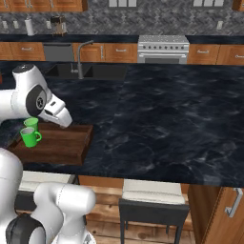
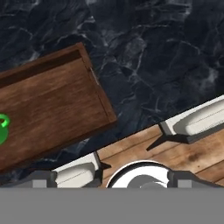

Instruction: There is a tray on the dining counter. Grab the cup, mug, and pitcher and place them on the tray. The pitcher may be placed next to the tray if it cannot fit the tray.

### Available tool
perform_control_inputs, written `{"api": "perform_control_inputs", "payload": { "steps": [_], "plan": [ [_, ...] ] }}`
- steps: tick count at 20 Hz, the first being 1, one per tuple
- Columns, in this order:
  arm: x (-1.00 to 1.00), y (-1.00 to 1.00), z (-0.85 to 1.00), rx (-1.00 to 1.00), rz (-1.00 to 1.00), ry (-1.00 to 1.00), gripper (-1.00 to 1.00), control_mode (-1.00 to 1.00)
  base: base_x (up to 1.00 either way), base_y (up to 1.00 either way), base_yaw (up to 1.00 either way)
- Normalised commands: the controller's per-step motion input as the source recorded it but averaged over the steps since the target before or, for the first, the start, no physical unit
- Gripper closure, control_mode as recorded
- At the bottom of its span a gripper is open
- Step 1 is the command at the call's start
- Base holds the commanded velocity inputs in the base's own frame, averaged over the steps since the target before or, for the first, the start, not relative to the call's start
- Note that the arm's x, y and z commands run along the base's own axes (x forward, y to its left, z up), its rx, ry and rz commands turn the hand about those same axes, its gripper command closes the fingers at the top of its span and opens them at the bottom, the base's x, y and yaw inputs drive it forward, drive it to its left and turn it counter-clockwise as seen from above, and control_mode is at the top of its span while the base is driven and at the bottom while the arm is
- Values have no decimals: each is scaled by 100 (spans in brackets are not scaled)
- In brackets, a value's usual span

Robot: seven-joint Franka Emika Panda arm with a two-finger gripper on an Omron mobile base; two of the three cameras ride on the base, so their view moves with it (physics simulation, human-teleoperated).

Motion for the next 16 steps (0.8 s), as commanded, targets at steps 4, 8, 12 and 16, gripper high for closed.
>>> {"api": "perform_control_inputs", "payload": {
  "steps": [4, 8, 12, 16],
  "plan": [
    [-31, -68, 10, 0, 5, 3, -100, -100, 0, 0, 0],
    [-16, -44, 0, -3, 12, 1, -100, -100, 0, 0, 0],
    [-52, 0, 16, -7, 7, 3, -100, -100, 0, 0, 0],
    [-49, 1, 24, -9, 5, 0, -100, -100, 0, 0, 0]
  ]
}}
